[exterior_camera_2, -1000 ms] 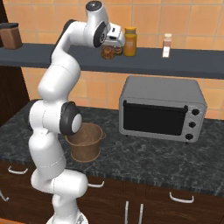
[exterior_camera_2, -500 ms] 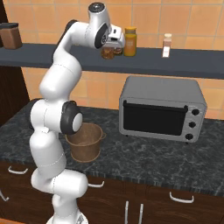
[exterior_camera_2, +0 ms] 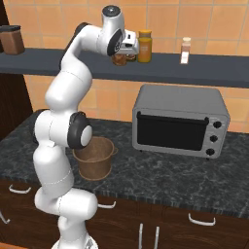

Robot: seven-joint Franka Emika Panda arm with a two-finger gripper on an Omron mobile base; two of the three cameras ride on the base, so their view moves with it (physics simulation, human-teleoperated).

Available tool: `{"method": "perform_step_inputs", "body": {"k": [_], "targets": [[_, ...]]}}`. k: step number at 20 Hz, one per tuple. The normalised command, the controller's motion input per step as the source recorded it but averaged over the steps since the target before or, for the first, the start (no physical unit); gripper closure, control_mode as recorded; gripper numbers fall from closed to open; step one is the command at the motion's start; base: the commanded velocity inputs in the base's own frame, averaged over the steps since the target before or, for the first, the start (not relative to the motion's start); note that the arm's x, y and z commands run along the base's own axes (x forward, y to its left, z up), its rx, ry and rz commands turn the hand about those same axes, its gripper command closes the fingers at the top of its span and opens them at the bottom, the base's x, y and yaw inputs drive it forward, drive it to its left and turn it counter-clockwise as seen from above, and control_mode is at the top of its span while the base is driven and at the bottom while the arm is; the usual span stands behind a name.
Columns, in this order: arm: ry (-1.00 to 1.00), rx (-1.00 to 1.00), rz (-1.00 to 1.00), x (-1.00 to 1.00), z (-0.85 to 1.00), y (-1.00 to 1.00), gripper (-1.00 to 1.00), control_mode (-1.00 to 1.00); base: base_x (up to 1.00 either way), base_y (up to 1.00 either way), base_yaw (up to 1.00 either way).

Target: Open the cabinet, pick up the bread from the cabinet and place it in the basket. Then move the basket to the dining counter.

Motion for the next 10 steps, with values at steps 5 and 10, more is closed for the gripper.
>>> {"method": "perform_step_inputs", "body": {"k": [5, 10], "targets": [[0.00, 0.00, 0.00, -0.27, -0.01, 0.04, 1.00, -1.00, 0.00, 0.00, 0.00], [-0.01, -0.02, -0.05, -0.99, 0.01, 0.45, 1.00, -1.00, 0.00, 0.00, 0.00]]}}
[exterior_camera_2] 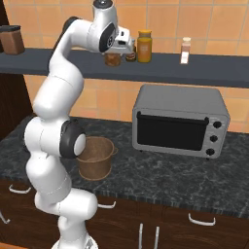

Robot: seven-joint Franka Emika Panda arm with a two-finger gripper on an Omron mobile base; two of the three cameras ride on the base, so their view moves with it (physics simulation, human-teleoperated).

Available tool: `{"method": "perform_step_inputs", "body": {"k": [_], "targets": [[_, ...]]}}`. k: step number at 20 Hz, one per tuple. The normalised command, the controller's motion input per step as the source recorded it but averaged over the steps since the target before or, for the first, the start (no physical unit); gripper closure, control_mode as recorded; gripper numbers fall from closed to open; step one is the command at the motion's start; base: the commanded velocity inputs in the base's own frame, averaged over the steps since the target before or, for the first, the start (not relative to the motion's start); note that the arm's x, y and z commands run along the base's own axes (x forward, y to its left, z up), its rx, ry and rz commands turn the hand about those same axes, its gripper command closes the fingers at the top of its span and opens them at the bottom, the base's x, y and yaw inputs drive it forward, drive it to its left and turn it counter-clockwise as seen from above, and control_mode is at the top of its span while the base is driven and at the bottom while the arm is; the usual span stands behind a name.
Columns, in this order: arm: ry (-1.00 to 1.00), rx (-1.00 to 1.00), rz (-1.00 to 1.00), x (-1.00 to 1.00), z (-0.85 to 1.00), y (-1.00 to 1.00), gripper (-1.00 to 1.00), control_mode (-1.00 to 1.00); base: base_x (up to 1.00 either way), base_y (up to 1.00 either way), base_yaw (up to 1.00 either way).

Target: Open the cabinet, pick up the bread from the cabinet and place it in the basket. Then move the basket to the dining counter.

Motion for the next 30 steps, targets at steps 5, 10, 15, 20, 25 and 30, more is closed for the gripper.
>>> {"method": "perform_step_inputs", "body": {"k": [5, 10, 15, 20, 25, 30], "targets": [[-0.01, -0.02, -0.14, -1.00, 0.00, 0.52, 1.00, -1.00, 0.00, 0.00, 0.00], [0.01, 0.00, -0.16, -1.00, -0.04, 0.34, 1.00, -1.00, 0.00, 0.00, 0.00], [0.15, 0.00, -0.13, -1.00, -0.84, 0.24, 1.00, -1.00, 0.00, 0.00, 0.00], [0.10, 0.00, 0.00, -0.80, -1.00, 0.15, 1.00, -1.00, 0.00, 0.00, 0.00], [0.02, -0.01, 0.00, -0.20, -0.99, 0.00, 1.00, -1.00, 0.00, 0.00, 0.00], [0.08, -0.01, 0.00, 0.02, -0.79, -0.01, 1.00, -1.00, 0.00, 0.00, 0.00]]}}
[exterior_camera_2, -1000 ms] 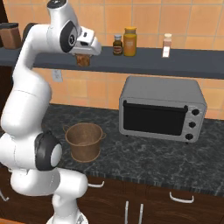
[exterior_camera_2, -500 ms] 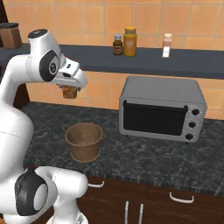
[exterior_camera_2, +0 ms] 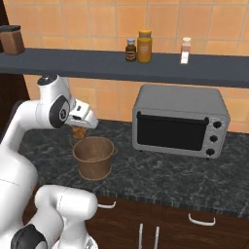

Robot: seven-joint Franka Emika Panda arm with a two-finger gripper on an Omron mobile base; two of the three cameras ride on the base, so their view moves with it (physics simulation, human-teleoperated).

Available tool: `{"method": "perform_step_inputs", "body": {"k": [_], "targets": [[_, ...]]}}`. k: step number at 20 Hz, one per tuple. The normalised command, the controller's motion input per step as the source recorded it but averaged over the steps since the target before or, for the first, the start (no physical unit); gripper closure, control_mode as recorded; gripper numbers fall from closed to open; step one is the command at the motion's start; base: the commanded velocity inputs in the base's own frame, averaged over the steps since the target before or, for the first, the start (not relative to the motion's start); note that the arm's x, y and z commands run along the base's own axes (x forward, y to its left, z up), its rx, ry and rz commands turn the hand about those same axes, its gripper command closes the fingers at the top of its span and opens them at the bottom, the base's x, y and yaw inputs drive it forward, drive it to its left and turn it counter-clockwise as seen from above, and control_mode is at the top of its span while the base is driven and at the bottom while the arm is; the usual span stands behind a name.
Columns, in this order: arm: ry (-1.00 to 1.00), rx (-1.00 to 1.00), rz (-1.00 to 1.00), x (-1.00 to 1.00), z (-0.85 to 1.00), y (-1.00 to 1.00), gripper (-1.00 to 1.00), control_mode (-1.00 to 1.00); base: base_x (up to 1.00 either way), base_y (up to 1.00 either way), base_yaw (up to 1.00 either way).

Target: Open the cabinet, pick up the bread from the cabinet and place it in the basket. Then move the basket to the dining counter.

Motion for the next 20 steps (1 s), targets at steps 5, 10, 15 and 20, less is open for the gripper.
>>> {"method": "perform_step_inputs", "body": {"k": [5, 10, 15, 20], "targets": [[0.17, 0.00, 0.00, 0.42, -0.81, -0.25, 1.00, -1.00, 0.00, 0.00, 0.00], [0.18, 0.00, 0.00, 0.58, -0.68, -0.01, 1.00, -1.00, 0.00, 0.00, 0.00], [0.27, 0.00, 0.00, 0.49, -0.40, 0.00, 1.00, -1.00, 0.00, 0.00, 0.00], [0.22, 0.00, 0.00, 0.51, -0.41, 0.00, 1.00, -1.00, 0.00, 0.00, 0.00]]}}
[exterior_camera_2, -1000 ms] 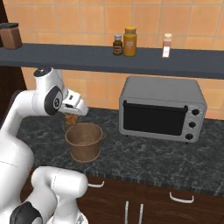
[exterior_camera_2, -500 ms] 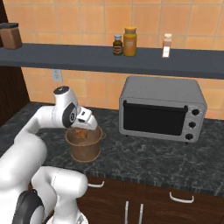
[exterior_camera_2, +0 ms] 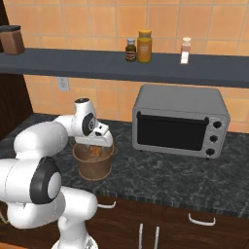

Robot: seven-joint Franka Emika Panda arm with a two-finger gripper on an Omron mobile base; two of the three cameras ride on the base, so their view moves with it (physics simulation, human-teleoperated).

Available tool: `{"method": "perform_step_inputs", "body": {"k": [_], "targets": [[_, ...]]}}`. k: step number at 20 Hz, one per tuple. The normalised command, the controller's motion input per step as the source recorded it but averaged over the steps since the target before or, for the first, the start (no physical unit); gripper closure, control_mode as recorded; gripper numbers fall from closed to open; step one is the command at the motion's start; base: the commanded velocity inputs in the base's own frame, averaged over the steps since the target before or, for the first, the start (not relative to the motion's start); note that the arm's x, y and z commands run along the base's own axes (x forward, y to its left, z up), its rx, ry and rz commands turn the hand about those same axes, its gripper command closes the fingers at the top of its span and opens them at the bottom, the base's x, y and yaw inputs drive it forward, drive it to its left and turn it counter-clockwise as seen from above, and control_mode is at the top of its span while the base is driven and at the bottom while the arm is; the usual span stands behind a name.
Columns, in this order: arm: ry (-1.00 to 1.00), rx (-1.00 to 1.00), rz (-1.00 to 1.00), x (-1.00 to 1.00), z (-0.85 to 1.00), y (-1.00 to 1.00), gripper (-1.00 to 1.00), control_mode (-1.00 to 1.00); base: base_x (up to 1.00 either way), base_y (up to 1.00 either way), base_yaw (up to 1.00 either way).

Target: Open the cabinet, pick up the bread from the cabinet and place it in the basket. Then move the basket to the dining counter.

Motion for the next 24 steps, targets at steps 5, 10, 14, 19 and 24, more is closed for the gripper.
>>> {"method": "perform_step_inputs", "body": {"k": [5, 10, 14, 19, 24], "targets": [[0.00, 0.01, 0.00, 0.13, -0.32, 0.00, 1.00, -1.00, 0.00, 0.00, 0.00], [-0.06, 0.00, -0.04, -0.27, -0.21, 0.00, -1.00, -1.00, 0.00, 0.00, 0.00], [-0.12, 0.00, -0.03, -0.26, 0.00, -0.02, -1.00, -1.00, 0.00, 0.00, 0.00], [-0.02, 0.00, -0.04, -0.13, 0.07, -0.01, -1.00, -1.00, 0.00, 0.00, 0.00], [-0.02, -0.03, -0.02, -0.08, 0.19, 0.00, -1.00, -1.00, 0.00, 0.00, 0.00]]}}
